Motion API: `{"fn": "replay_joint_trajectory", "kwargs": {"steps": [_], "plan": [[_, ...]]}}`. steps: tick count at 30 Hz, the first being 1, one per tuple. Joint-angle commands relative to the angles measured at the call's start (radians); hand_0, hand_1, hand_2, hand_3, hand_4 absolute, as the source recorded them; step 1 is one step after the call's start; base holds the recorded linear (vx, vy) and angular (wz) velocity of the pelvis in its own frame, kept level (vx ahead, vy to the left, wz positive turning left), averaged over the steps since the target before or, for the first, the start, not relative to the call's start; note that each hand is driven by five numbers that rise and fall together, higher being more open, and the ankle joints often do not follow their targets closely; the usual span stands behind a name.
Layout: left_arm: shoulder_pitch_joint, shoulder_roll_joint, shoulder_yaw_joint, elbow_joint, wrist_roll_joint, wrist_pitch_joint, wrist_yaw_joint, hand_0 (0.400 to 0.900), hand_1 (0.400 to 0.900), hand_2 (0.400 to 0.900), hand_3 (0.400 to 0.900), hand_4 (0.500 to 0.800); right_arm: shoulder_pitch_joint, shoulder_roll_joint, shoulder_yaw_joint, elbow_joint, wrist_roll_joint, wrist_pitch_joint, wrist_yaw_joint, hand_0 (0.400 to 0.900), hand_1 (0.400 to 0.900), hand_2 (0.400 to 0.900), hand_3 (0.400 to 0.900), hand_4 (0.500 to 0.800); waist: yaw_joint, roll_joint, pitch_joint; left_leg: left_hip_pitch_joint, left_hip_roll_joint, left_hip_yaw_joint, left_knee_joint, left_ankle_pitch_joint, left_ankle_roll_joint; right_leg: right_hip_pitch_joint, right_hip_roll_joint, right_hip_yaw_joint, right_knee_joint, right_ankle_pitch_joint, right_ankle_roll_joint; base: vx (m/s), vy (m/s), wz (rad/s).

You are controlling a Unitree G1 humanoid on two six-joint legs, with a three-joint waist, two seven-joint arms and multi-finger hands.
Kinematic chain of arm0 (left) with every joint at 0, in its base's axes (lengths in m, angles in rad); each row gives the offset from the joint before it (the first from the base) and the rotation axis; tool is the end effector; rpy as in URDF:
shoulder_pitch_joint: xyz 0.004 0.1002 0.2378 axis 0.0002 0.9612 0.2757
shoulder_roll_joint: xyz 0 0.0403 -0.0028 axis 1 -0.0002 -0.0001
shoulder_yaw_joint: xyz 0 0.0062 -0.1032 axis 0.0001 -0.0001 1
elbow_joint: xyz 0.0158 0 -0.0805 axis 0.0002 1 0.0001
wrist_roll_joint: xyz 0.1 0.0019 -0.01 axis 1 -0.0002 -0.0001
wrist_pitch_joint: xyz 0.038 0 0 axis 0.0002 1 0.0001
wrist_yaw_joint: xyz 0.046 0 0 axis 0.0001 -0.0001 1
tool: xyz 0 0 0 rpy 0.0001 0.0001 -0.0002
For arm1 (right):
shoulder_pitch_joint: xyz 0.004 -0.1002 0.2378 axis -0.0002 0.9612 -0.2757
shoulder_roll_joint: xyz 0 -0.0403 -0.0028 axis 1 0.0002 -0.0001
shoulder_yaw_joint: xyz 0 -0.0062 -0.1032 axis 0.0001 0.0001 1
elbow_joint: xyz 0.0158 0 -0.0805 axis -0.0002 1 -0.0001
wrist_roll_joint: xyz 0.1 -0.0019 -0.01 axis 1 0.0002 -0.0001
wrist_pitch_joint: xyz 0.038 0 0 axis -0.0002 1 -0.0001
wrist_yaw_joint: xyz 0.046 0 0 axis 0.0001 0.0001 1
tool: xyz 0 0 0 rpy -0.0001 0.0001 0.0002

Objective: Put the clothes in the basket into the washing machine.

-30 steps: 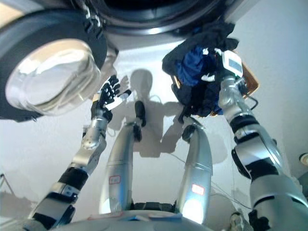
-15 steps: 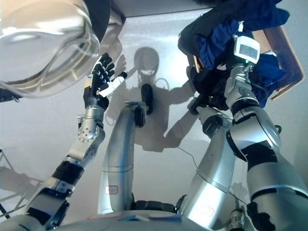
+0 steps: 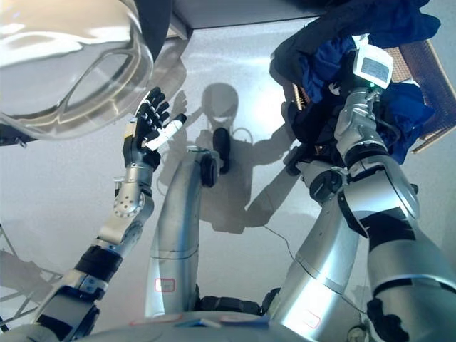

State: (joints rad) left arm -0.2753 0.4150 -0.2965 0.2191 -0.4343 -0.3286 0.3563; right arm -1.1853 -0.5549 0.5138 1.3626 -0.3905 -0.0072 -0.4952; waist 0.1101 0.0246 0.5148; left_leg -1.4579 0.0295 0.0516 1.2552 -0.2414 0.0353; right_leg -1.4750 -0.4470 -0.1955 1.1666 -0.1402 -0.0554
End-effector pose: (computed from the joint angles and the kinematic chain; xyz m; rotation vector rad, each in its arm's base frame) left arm 0.2491 0.1736 0.0743 -0.0407 -0.2678 0.0984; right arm 0.3613 -0.2475 0.1736 -1.2758 -0.0554 -0.5223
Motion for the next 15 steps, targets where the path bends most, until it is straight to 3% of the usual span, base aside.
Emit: {"fn": "replay_joint_trajectory", "kwargs": {"steps": [1, 8, 12, 15], "plan": [[0.082, -0.039, 0.024, -0.064, -0.008, -0.063, 0.003, 0.900, 0.900, 0.900, 0.900, 0.800, 0.158, 0.011, -0.014, 0.019, 0.061, -0.021, -0.006, 0.400, 0.400, 0.400, 0.400, 0.500, -0.025, 0.076, -0.148, -0.019, -0.030, -0.020, -0.087, 0.025, -0.006, -0.094, 0.017, -0.032, 0.031, -0.037, 0.122, 0.02, 0.007, -0.06], [0.122, -0.042, 0.088, -0.045, 0.003, -0.059, 0.033, 0.900, 0.900, 0.900, 0.900, 0.800, 0.245, -0.041, -0.089, -0.189, 0.197, -0.080, -0.045, 0.400, 0.400, 0.400, 0.400, 0.500, -0.065, 0.039, -0.179, -0.002, -0.027, -0.017, -0.129, 0.041, -0.016, -0.059, 0.038, -0.054, -0.025, -0.012, 0.126, 0.03, 0.005, -0.07], [0.161, -0.042, 0.155, -0.046, 0.006, -0.057, 0.057, 0.900, 0.900, 0.900, 0.900, 0.800, 0.395, -0.098, -0.192, -0.607, 0.286, -0.141, -0.059, 0.400, 0.400, 0.400, 0.400, 0.500, -0.110, 0.010, -0.189, 0.027, -0.020, -0.019, -0.163, 0.043, -0.025, -0.012, 0.056, -0.075, -0.067, -0.009, 0.132, 0.03, -0.012, -0.11], [0.194, -0.039, 0.179, -0.045, 0.003, -0.055, 0.059, 0.900, 0.900, 0.900, 0.900, 0.800, 0.546, -0.101, -0.329, -0.908, 0.390, -0.209, -0.047, 0.400, 0.400, 0.400, 0.400, 0.500, -0.133, -0.007, -0.196, 0.054, -0.017, -0.023, -0.200, 0.047, -0.032, 0.030, 0.066, -0.093, -0.112, -0.010, 0.137, 0.02, -0.025, -0.08]]}}
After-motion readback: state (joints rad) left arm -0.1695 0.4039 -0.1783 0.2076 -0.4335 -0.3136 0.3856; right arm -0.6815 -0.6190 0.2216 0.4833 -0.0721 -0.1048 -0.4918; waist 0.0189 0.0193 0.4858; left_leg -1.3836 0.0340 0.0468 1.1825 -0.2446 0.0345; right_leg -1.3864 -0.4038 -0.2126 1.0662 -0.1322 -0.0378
